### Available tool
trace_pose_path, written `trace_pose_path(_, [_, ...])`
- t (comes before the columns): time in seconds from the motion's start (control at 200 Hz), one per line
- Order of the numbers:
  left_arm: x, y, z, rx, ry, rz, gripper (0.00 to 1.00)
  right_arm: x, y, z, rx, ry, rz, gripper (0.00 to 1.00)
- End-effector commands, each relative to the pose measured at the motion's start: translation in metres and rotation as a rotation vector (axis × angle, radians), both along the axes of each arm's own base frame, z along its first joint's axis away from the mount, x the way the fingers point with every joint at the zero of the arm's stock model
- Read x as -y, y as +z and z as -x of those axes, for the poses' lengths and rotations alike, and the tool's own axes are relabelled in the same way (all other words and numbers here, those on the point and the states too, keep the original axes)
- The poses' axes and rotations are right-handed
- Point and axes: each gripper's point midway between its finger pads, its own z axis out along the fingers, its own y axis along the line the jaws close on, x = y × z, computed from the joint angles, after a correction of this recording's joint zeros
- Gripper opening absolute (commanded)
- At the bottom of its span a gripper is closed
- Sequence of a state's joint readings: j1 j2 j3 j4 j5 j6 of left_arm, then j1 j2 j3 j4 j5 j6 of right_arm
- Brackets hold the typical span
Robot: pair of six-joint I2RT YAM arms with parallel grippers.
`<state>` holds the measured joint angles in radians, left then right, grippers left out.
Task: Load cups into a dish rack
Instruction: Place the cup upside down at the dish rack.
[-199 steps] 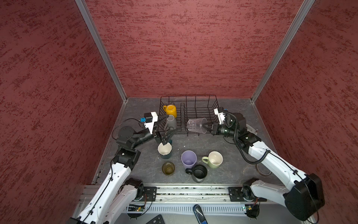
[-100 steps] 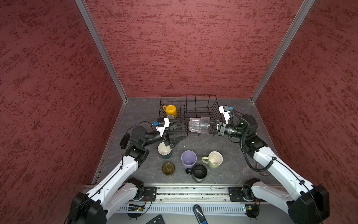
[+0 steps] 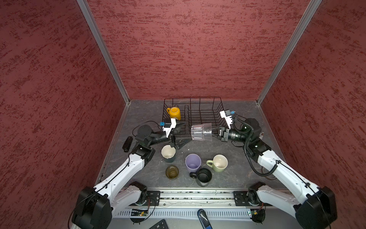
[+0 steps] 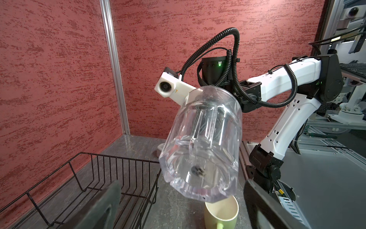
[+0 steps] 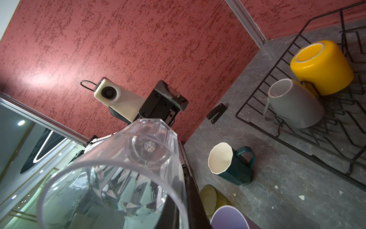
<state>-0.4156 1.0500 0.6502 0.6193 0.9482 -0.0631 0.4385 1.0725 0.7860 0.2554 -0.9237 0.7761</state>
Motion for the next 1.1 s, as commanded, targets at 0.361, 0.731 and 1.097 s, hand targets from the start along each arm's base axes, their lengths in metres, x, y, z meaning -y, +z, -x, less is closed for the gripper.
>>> trace_pose_path(0.361, [0.019, 0.004, 0.013, 0.03, -0.15, -0.009, 0.93, -0.02, 0.012, 0.006, 0.041, 0.074, -0.053, 0.0])
trace_pose_path(0.731, [0.024, 0.006, 0.014, 0.043, -0.178, -0.002, 0.85, -0.028, 0.009, 0.001, 0.025, 0.088, -0.067, 0.0])
trace_pose_path(1.097, [0.025, 0.006, 0.015, 0.033, -0.189, -0.001, 0.74, -0.032, 0.004, -0.002, 0.011, 0.093, -0.071, 0.0])
